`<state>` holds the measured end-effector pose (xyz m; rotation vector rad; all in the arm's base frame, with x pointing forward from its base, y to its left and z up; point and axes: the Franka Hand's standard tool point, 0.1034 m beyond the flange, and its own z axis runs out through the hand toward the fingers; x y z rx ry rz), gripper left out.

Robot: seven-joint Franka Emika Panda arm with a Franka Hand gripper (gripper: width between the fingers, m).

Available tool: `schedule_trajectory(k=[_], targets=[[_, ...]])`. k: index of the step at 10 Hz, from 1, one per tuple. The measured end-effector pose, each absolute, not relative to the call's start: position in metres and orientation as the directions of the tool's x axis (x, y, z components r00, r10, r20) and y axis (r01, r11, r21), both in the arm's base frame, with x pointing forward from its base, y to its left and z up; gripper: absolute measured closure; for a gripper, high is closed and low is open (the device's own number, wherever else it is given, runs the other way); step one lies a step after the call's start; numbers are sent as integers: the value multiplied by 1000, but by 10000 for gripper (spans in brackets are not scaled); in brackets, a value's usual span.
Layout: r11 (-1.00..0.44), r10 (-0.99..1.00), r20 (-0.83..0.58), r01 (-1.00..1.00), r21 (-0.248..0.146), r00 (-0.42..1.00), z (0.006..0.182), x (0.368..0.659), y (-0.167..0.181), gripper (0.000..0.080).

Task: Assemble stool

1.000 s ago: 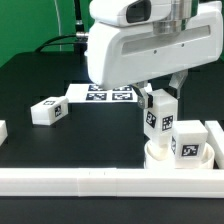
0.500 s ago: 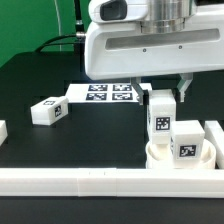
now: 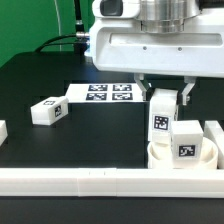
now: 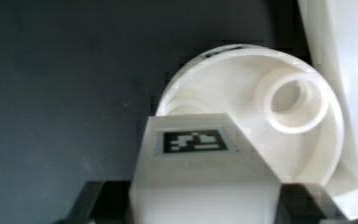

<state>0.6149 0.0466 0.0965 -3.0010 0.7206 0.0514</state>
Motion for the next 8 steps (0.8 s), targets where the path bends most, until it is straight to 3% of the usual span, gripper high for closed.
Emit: schedule_trajectory(k=[4,8], targets=[[-678,-728,-83,-733,-55,680,96,615,51,459],[-485,-866,-117,-873,-44,487,94,614,55,459]])
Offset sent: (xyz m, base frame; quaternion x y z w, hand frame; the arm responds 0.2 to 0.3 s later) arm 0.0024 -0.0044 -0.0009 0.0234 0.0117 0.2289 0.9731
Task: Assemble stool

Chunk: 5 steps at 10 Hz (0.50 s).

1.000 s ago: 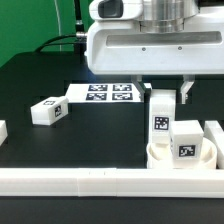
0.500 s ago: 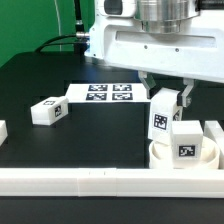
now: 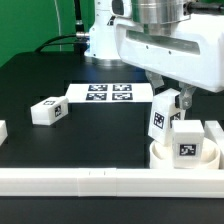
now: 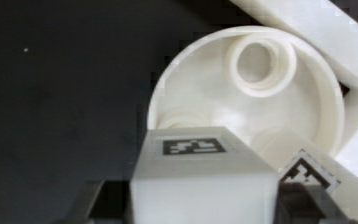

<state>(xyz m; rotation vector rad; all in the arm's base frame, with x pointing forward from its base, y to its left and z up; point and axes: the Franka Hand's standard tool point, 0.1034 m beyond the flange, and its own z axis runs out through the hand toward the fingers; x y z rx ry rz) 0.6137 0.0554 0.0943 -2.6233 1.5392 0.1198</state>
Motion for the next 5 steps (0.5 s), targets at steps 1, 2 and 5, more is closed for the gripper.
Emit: schedule_trajectory(k=[1,2,5], targets=[[-434,-892,-124,-900,-40,435,94,614,56,459],[-397,-908,-128,-917,-36,398,94,614,56,459],[-265,-954,-141,-964,-21,265,95,614,58,459]])
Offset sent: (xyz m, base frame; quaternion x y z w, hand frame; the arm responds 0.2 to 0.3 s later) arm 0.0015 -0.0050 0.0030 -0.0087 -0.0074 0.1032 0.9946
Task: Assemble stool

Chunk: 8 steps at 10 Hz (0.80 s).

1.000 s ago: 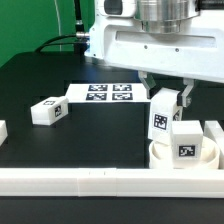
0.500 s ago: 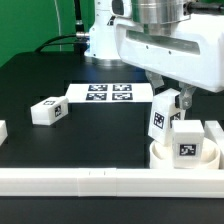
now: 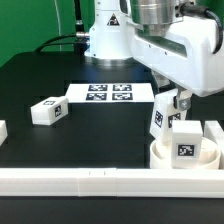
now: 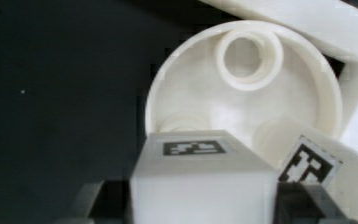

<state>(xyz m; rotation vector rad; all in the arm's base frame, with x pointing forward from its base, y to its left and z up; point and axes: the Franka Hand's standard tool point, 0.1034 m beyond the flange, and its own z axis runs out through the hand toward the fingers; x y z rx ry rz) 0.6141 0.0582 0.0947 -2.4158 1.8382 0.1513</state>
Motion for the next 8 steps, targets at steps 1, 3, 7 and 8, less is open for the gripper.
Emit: schedule_trajectory(k=[1,3,7,8], targets=[[-252,-957,-141,-968,-19,252,95,614,59,459],[-262,-955,-141,-965,-21,262,94,614,59,258],[-337,-929,-143,-940,-55,342,116,618,61,156],[-338,-927,-145,-938,-71,345,119,620,61,151]])
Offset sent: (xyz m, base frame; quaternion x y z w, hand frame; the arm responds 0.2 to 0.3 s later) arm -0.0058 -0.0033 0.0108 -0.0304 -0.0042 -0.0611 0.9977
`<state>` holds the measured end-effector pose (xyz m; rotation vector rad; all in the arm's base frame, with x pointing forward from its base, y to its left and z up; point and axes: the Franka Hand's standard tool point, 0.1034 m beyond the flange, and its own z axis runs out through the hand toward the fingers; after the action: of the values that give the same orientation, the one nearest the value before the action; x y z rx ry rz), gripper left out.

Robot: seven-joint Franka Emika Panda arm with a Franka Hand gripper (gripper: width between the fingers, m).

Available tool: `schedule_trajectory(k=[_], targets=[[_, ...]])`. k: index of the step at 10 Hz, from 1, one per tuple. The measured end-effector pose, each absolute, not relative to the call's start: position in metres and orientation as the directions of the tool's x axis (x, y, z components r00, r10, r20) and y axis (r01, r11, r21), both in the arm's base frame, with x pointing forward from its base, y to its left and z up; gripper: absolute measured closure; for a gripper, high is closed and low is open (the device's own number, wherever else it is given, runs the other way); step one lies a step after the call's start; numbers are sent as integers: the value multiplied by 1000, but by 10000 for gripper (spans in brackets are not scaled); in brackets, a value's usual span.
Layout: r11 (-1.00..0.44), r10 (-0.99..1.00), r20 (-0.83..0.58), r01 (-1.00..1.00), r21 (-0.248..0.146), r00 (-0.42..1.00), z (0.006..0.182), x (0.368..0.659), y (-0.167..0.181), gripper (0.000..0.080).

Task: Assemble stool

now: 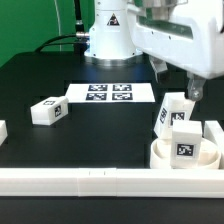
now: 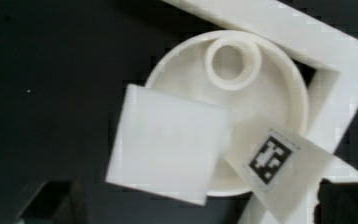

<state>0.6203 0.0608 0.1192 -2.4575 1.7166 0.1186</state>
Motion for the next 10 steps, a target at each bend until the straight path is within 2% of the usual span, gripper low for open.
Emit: schedule_trajectory(k=[3,4,5,8,10], targets=[[-387,-909,-140,-919,-70,394,117,619,62,151],[-548,-827,-108,-834,-61,551,118,618,63,151],[-667,-736,-88,-742,-71,671,120,619,66,151],[-856,-505,-63,-508,-98,861,119,619,75,151],[-904,-412,-52,-415,-104,910,119,619,74,151]])
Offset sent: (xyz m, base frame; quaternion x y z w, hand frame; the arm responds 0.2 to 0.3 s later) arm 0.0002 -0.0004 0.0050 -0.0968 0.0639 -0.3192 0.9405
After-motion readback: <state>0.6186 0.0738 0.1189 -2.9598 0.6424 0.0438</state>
